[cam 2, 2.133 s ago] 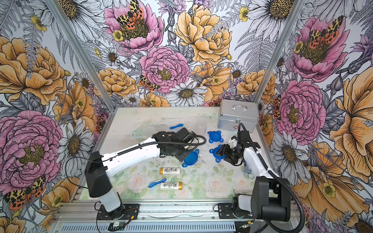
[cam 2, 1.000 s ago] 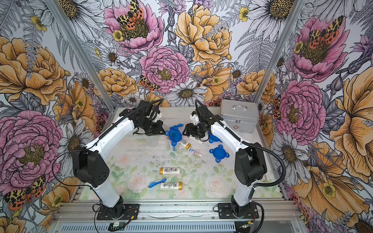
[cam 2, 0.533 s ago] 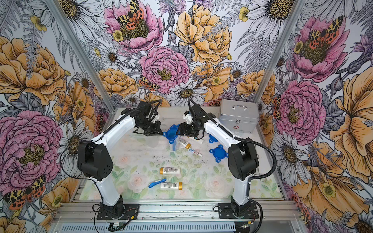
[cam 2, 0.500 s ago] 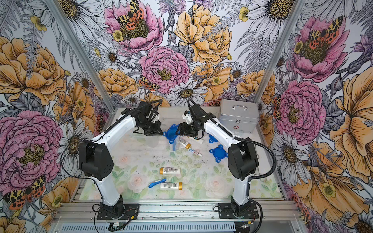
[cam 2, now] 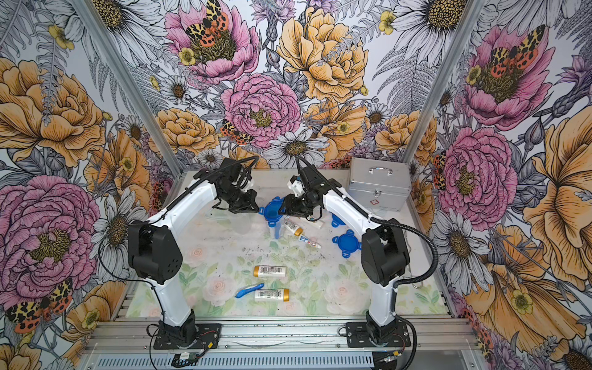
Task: Pack away toiletry kits
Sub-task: Close the lid on the container.
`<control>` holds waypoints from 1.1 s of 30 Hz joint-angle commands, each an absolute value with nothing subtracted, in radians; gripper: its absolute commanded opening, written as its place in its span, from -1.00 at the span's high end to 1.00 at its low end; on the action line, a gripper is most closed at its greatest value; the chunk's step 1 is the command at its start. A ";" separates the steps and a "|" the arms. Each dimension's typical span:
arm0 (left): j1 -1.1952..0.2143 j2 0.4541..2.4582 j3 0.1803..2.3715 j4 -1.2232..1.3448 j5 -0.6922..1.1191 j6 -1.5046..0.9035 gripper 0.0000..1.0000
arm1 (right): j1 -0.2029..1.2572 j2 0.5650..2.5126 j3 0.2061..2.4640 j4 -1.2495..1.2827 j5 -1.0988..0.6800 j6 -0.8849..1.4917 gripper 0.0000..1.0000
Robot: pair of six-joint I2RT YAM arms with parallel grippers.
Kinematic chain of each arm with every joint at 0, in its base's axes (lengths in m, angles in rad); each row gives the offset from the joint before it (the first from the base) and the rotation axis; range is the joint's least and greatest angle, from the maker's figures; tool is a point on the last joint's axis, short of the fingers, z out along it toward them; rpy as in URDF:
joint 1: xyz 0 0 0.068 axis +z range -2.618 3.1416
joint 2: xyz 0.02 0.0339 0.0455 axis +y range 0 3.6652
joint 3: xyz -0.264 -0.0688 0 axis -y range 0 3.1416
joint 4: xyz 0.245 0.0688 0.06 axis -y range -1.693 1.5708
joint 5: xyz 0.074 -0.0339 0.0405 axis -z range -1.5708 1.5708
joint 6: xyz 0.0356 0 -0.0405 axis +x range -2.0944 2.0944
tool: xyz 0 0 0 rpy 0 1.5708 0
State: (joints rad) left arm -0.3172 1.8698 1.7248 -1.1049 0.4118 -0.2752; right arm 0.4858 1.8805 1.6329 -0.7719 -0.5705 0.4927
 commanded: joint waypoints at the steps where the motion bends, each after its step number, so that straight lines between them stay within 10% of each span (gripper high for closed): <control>1: -0.314 1.872 1.774 -1.133 0.388 -0.243 1.00 | 0.491 1.906 1.667 -0.752 -0.583 0.495 0.01; 33: -0.340 1.914 1.815 -1.206 0.304 -0.227 1.00 | 0.499 1.894 1.594 -0.753 -0.551 0.497 0.34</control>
